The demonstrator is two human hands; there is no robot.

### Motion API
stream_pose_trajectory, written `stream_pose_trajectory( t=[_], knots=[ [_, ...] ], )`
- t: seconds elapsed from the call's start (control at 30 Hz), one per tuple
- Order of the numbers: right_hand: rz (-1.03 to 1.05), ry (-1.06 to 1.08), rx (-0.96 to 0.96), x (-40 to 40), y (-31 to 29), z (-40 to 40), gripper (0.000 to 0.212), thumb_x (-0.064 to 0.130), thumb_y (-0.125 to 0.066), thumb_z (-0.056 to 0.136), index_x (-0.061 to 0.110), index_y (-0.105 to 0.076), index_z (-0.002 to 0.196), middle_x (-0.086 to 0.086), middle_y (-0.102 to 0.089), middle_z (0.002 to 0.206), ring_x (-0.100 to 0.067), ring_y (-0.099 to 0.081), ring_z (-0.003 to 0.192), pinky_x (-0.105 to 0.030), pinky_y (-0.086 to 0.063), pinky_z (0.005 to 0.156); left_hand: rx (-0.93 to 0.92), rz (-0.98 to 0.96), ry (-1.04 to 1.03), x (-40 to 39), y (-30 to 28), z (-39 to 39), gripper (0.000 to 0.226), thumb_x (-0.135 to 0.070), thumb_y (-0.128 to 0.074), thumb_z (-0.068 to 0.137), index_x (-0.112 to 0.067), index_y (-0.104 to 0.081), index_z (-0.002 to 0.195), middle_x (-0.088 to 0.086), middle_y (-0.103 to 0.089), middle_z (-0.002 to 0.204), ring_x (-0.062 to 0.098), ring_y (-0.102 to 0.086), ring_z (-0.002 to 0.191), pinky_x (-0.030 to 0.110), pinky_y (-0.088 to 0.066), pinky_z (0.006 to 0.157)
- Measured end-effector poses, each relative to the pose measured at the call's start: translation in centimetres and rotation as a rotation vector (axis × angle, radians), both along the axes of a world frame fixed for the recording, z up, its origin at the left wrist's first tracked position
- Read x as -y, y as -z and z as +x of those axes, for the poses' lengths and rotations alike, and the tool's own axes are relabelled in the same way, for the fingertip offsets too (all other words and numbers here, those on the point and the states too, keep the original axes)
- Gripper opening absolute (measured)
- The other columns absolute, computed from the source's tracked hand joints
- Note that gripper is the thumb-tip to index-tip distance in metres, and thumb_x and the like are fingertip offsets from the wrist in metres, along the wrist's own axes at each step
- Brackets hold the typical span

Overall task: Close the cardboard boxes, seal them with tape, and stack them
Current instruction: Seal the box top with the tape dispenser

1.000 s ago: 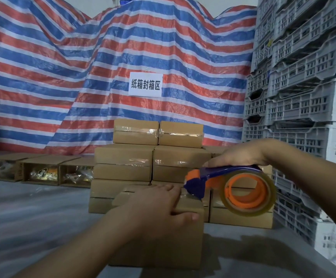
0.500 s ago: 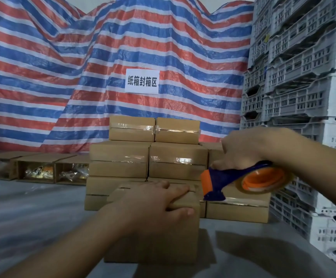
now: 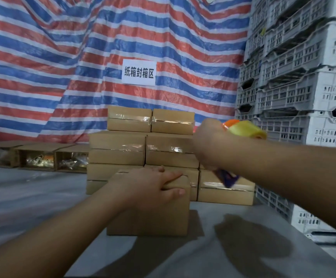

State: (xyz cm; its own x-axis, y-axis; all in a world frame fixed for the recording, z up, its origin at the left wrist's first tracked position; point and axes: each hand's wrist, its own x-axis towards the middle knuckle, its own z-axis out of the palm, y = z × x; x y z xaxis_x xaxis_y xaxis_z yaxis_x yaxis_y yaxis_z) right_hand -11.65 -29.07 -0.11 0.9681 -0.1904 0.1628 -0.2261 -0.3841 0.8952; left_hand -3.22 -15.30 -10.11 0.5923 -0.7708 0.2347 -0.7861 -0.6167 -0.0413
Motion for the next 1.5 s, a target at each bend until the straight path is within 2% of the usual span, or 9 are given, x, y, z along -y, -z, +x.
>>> stream_pose_trajectory(
  t=[0.13,0.43,0.57,0.77,0.9,1.03,1.13,1.3,1.5],
  knots=[
    [0.189,0.048,0.056,3.6,2.0,-1.0,0.027,0.036,-0.053,0.096,0.021,-0.047,0.074,0.003,-0.051,0.081,-0.018,-0.049,0.073,-0.033,-0.047,0.071,0.038,-0.011,0.004,0.0,0.1,-0.4,0.068,-0.082,-0.024,0.086,-0.057,-0.006,0.147,-0.001,-0.017,0.163,0.025,-0.029,0.144,0.043,-0.031,0.108],
    [0.616,-0.113,0.524,6.1,11.2,-4.3,0.057,0.066,-0.027,0.099,0.025,-0.05,0.067,0.008,-0.054,0.063,-0.006,-0.051,0.052,-0.022,-0.04,0.046,0.041,-0.019,0.017,0.0,0.2,-0.9,0.067,-0.078,-0.026,0.089,-0.053,-0.008,0.149,0.001,-0.018,0.163,0.025,-0.028,0.145,0.044,-0.028,0.111],
    [0.712,-0.06,0.597,6.2,14.3,-4.5,0.056,0.07,-0.027,0.096,0.025,-0.042,0.067,0.009,-0.047,0.062,-0.004,-0.04,0.05,-0.021,-0.025,0.041,0.049,-0.013,0.011,-0.1,0.1,-1.0,0.066,-0.078,-0.026,0.089,-0.054,-0.008,0.149,0.001,-0.017,0.163,0.026,-0.028,0.145,0.044,-0.029,0.111],
    [0.717,-0.023,0.598,6.3,14.7,-4.5,0.069,0.08,-0.017,0.09,0.023,-0.049,0.066,0.009,-0.051,0.064,-0.008,-0.048,0.054,-0.024,-0.032,0.044,0.052,-0.023,0.031,0.0,0.2,-1.0,0.067,-0.077,-0.026,0.09,-0.052,-0.009,0.15,0.0,-0.02,0.162,0.026,-0.031,0.143,0.043,-0.031,0.108],
    [0.901,-0.371,0.774,5.2,11.0,-4.0,0.081,0.076,-0.003,0.084,0.022,-0.063,0.095,0.006,-0.066,0.093,-0.013,-0.059,0.078,-0.023,-0.044,0.065,0.053,-0.024,0.026,0.1,0.1,-0.9,0.066,-0.076,-0.027,0.09,-0.053,-0.01,0.149,0.001,-0.02,0.162,0.025,-0.029,0.144,0.043,-0.031,0.109],
    [1.653,-0.685,0.727,2.2,7.9,-1.8,0.058,0.055,-0.031,0.102,0.032,-0.032,0.154,0.027,-0.033,0.138,0.013,-0.026,0.125,-0.011,-0.017,0.1,0.051,-0.013,0.022,0.1,0.1,-1.0,0.066,-0.076,-0.028,0.091,-0.053,-0.009,0.15,0.003,-0.018,0.163,0.025,-0.023,0.147,0.042,-0.025,0.114],
    [1.889,-0.596,0.566,1.2,7.2,0.6,0.061,0.062,-0.028,0.101,0.041,-0.017,0.157,0.024,-0.018,0.16,0.003,-0.016,0.143,-0.026,-0.017,0.112,0.052,-0.015,0.025,0.0,0.0,-1.1,0.068,-0.076,-0.028,0.09,-0.052,-0.01,0.151,0.003,-0.018,0.163,0.024,-0.022,0.148,0.041,-0.024,0.115],
    [2.099,-0.397,0.612,0.8,6.2,3.5,0.063,0.067,-0.021,0.1,0.04,-0.025,0.156,0.008,-0.021,0.165,-0.018,-0.02,0.151,-0.044,-0.017,0.12,0.066,-0.008,0.036,0.0,-0.1,-1.1,0.068,-0.075,-0.027,0.091,-0.049,-0.011,0.152,0.006,-0.019,0.163,0.024,-0.023,0.148,0.038,-0.025,0.114],
    [2.404,-0.486,0.715,1.3,10.2,4.5,0.058,0.061,-0.03,0.101,0.031,-0.043,0.149,0.003,-0.041,0.156,-0.012,-0.039,0.132,-0.026,-0.029,0.097,0.079,-0.004,0.033,0.2,0.1,-1.0,0.076,-0.075,-0.026,0.091,-0.034,-0.018,0.154,0.007,-0.021,0.162,0.024,-0.027,0.146,0.038,-0.027,0.113]
  ],
)
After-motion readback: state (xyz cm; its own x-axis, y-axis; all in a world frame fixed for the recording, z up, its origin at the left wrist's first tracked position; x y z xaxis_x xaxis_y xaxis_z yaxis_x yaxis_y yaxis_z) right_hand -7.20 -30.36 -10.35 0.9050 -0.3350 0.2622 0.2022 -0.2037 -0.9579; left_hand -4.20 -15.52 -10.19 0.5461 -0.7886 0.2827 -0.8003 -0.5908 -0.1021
